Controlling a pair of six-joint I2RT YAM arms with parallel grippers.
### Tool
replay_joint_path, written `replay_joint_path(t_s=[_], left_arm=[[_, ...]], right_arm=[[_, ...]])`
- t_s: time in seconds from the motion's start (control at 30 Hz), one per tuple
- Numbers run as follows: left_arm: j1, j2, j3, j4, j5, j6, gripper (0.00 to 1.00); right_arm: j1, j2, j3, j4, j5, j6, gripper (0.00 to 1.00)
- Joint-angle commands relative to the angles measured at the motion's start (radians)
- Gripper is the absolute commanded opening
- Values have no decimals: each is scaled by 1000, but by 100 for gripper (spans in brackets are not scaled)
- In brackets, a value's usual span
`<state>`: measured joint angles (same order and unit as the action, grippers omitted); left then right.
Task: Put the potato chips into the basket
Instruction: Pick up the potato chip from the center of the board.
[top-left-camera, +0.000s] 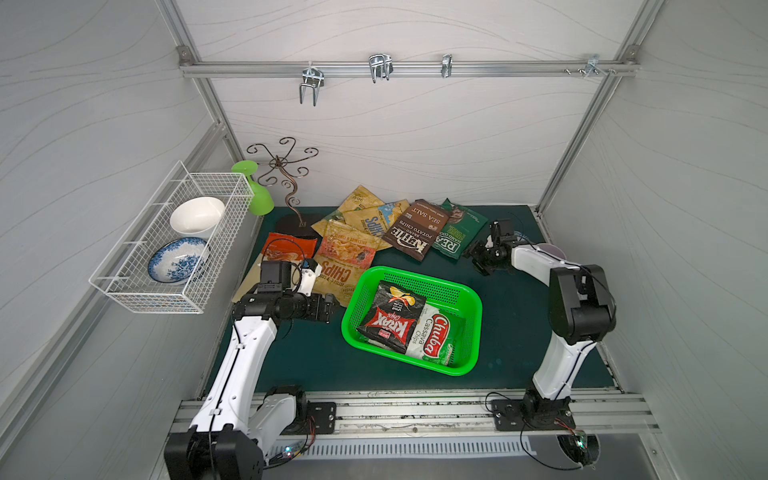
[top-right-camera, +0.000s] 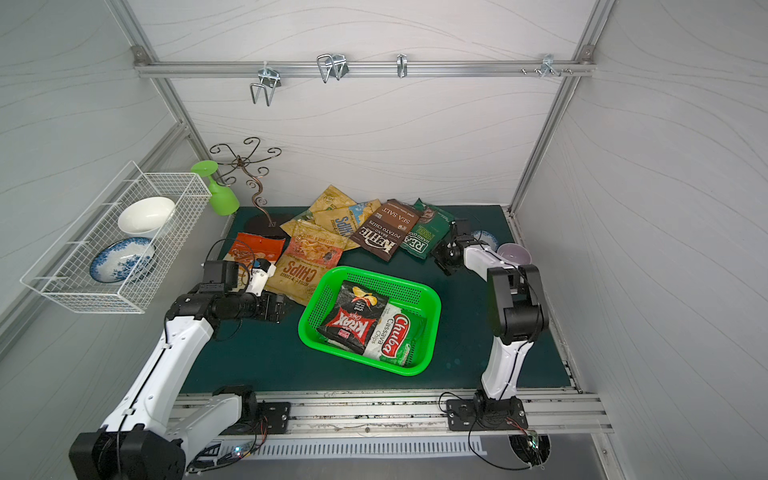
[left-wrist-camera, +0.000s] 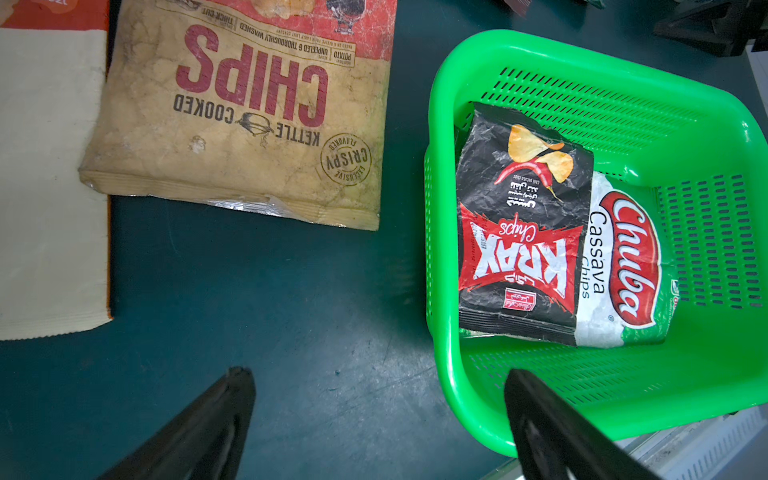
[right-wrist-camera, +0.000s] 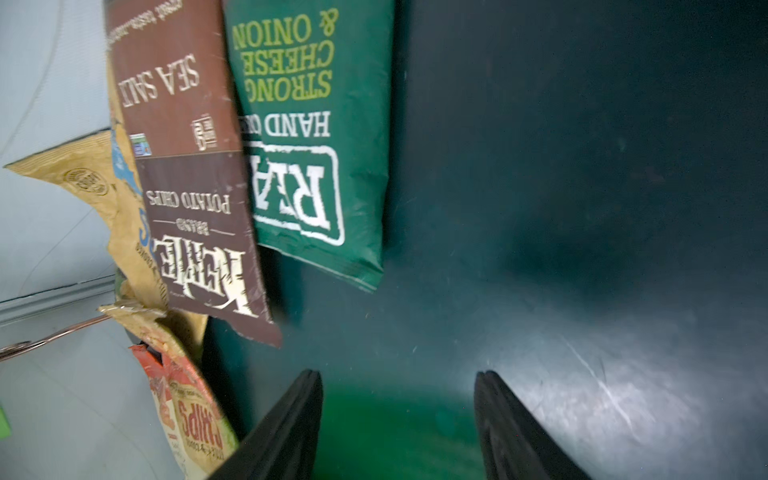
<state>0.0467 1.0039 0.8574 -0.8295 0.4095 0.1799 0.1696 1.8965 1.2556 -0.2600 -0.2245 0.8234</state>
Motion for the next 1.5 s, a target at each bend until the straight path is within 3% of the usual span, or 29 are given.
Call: replay_joint_path(t_s=[0.0,0.67,0.73,0.83,0.93,1.1,1.47], left_arm=[[0,-6,8,26,15,7,98],[1,-13,8,26,20,9,98],[0,-13,8,26,20,9,98],[1,-15,8,26,19,9,98],[1,-17,9,24,20,9,98],[0,-21,8,26,22,9,98],[0,-24,8,24,23,12,98]], right_arm=[[-6,48,37,42,2,14,62],[17,270,156,196,-55,77,55],[22,282,171,192,-55,81,50],[28,282,168,207,-60,86,34],[30,258,154,217,-71,81,14],[31,156,110,231,-62,54,2],[59,-118,143,105,6,-40,0]])
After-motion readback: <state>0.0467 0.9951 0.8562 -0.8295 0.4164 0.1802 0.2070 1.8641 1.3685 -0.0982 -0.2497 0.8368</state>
